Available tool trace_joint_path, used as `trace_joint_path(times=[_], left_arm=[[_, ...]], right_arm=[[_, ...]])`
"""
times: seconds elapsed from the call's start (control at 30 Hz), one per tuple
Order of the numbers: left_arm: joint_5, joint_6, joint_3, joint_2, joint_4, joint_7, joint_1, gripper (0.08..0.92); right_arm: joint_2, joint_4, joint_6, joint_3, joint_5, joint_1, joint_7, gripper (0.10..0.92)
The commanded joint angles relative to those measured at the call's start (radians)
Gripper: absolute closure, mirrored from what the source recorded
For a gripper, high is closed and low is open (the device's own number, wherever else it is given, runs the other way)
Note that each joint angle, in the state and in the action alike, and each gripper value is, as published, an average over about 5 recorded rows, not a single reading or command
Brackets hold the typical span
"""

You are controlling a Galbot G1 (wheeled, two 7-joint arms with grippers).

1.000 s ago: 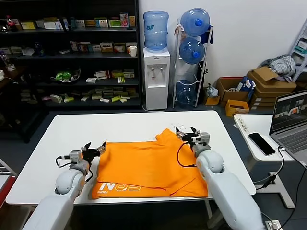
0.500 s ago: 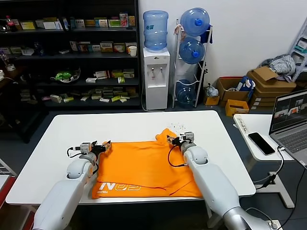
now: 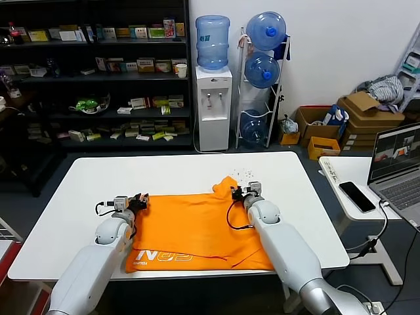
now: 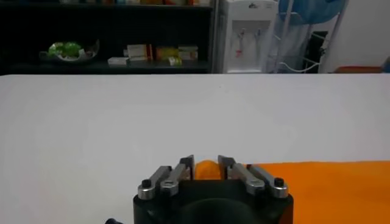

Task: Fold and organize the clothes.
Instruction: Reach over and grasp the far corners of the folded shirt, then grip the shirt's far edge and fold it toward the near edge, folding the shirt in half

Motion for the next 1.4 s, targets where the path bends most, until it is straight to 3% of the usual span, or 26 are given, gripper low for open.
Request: trace_joint_path(times=[0.03,0.13,0.3,0.73,1.2,1.4], left_arm=[[-0.027,-0.003,0.002,0.02,-0.087,-0.021,0.046,0.708],[-0.031,-0.024,-0.01,0.032,-0.166,-0.026,0.082,0.795],[-0.03,-0.045,-0.044,0.063,-0.359,-0.044,0.176,0.902],[-0.005,-0.025,-0.15,0.131,-0.755,-0.118,0.538,0.906],[0.076,-0.054,-0.239,0.146,-0.811,-0.078,0.756,0.906],[0.091,-0.048,-0.262,0.142,-0.835,-0.081,0.803,0.849]], right_arm=[[-0.001,0.006,0.05,-0.003,0.0,0.0,-0.008,0.804],[-0.022,0.052,0.116,0.002,-0.002,-0.018,-0.003,0.877],[-0.098,0.252,0.178,0.006,0.029,-0.104,0.025,0.9],[-0.393,0.828,0.079,0.04,0.125,-0.535,0.144,0.9],[-0.505,1.062,-0.012,0.102,0.143,-0.803,0.269,0.897],[-0.528,1.117,-0.037,0.135,0.132,-0.853,0.303,0.765]])
